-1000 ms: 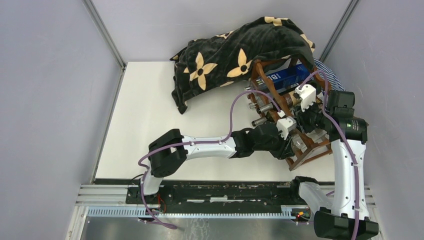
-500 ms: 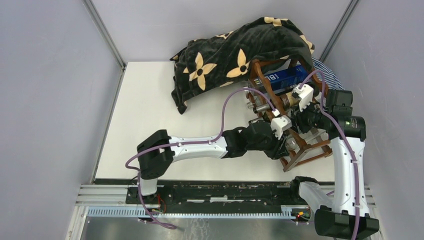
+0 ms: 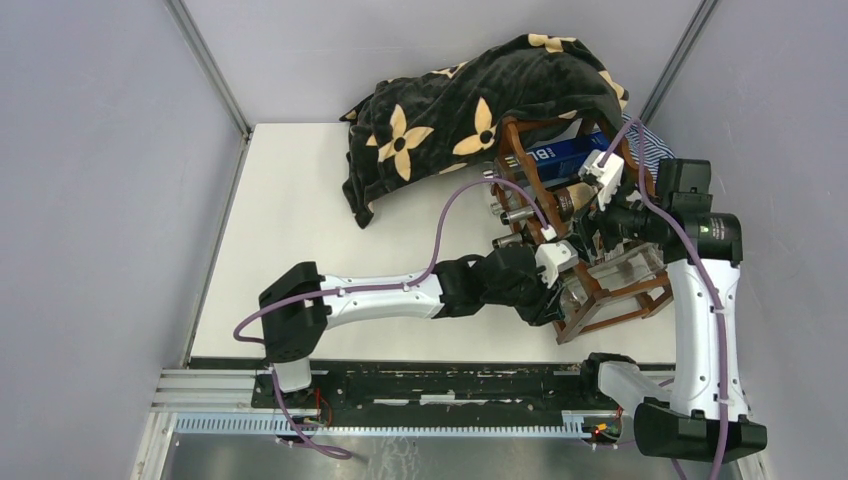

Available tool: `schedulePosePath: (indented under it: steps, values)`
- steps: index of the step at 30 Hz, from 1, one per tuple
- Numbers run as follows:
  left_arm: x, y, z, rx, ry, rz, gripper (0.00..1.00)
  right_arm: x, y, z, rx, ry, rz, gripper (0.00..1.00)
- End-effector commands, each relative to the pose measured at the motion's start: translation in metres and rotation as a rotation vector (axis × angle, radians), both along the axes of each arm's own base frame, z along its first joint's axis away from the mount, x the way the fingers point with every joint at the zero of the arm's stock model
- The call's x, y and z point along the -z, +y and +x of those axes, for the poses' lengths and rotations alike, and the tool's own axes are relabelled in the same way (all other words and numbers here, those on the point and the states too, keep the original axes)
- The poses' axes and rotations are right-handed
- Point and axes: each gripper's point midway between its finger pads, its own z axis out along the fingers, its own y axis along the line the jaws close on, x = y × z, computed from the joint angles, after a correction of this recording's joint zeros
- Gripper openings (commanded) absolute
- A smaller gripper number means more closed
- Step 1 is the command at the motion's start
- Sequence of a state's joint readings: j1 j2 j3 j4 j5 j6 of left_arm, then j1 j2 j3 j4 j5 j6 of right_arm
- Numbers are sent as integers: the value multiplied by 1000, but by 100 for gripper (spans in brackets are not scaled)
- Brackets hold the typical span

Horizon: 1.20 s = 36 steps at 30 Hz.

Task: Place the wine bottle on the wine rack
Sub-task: Place the wine bottle in the wine rack.

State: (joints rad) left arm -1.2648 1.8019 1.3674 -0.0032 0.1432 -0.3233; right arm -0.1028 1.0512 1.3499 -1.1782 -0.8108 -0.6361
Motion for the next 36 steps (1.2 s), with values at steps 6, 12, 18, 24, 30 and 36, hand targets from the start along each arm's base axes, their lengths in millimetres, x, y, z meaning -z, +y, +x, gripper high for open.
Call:
schedulePosePath:
  steps: [6, 12, 18, 24, 30, 36]
  values:
    - [-72, -11, 18, 28, -116, -193, 3, -47, -17, 6, -3, -186, -171, 85]
    - [-72, -12, 29, 70, -140, -197, 4, -50, -53, 28, 69, -250, -373, 88]
    - [-71, -19, 29, 156, -143, -175, 5, -48, -63, 40, 115, -249, -396, 89]
    - [-57, -29, 29, 166, -105, -158, 5, -43, -59, 46, 115, -231, -357, 88]
    - [-54, -34, 34, 143, -103, -167, 7, -35, -58, 47, 110, -217, -346, 89]
    - [-48, -39, 34, 152, -86, -150, 11, -31, -53, 49, 100, -209, -310, 88]
